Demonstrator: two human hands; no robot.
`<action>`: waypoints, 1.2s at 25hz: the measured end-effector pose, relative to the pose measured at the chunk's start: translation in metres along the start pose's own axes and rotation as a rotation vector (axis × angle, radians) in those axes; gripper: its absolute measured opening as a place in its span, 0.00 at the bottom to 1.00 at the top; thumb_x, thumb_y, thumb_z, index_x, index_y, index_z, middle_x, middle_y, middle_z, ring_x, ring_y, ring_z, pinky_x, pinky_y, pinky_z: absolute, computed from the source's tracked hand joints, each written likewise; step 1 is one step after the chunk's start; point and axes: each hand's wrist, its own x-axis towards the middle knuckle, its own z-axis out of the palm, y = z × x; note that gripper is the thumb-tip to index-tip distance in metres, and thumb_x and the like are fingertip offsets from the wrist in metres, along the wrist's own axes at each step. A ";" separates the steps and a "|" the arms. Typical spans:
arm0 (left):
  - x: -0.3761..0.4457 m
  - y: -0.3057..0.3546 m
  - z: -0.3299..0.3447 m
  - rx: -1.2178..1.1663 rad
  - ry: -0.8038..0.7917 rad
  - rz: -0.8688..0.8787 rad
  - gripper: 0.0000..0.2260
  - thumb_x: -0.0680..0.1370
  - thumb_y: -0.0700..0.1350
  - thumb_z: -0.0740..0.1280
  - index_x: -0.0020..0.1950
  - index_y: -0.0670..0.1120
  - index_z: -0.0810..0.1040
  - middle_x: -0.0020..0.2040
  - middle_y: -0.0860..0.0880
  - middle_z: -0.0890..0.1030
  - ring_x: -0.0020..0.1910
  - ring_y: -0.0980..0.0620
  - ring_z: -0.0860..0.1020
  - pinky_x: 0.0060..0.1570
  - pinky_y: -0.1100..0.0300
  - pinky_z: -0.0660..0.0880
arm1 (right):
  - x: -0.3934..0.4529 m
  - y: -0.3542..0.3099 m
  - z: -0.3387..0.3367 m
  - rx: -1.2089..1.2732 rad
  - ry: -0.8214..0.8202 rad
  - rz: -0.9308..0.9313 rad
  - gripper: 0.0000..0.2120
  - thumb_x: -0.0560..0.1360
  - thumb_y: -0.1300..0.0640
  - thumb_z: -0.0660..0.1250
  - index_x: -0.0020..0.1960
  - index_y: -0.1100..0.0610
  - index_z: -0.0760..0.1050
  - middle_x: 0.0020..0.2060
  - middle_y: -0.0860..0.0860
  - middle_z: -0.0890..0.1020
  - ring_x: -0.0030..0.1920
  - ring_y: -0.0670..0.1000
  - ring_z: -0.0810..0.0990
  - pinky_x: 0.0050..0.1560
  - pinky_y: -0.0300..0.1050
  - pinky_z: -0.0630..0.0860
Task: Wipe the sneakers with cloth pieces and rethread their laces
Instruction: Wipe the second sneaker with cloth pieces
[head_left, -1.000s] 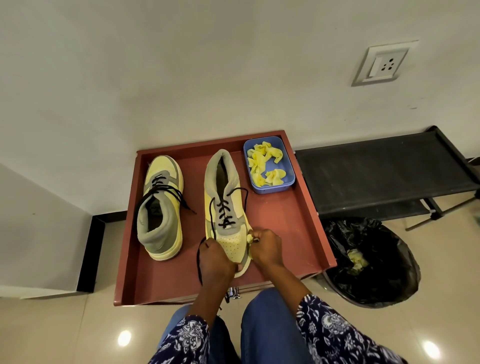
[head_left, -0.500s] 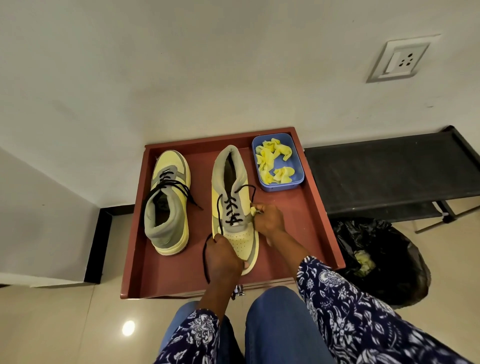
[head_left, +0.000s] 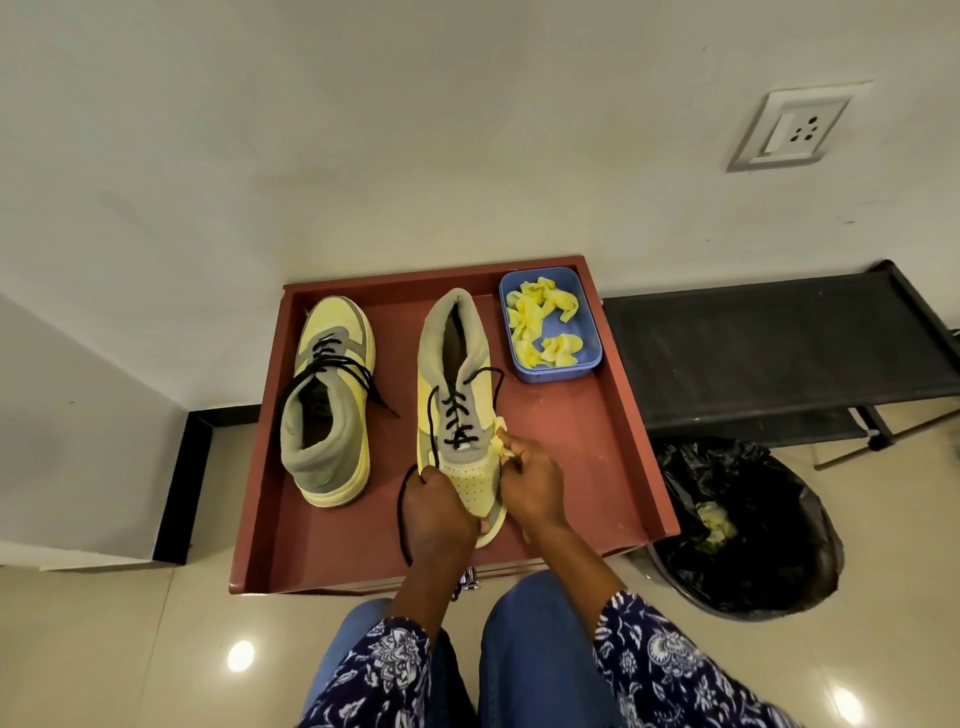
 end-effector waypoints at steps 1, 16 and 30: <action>0.000 0.000 0.000 -0.008 0.002 0.006 0.36 0.61 0.45 0.80 0.61 0.35 0.67 0.62 0.39 0.71 0.60 0.43 0.73 0.59 0.55 0.72 | -0.006 0.004 0.001 -0.016 0.007 -0.007 0.21 0.73 0.71 0.58 0.63 0.60 0.74 0.60 0.55 0.79 0.60 0.53 0.76 0.54 0.26 0.63; -0.002 -0.001 0.000 -0.025 -0.036 0.020 0.35 0.63 0.44 0.79 0.62 0.35 0.65 0.62 0.39 0.71 0.61 0.43 0.73 0.59 0.55 0.72 | -0.013 0.010 -0.003 -0.089 -0.008 0.042 0.21 0.71 0.71 0.60 0.60 0.58 0.78 0.56 0.54 0.82 0.54 0.52 0.80 0.48 0.29 0.67; -0.004 0.000 -0.002 0.016 -0.016 0.003 0.34 0.64 0.45 0.78 0.64 0.37 0.66 0.64 0.41 0.70 0.62 0.44 0.72 0.58 0.58 0.70 | 0.041 -0.028 -0.002 -0.029 0.020 0.087 0.21 0.71 0.69 0.59 0.60 0.57 0.78 0.56 0.57 0.82 0.54 0.54 0.79 0.58 0.47 0.75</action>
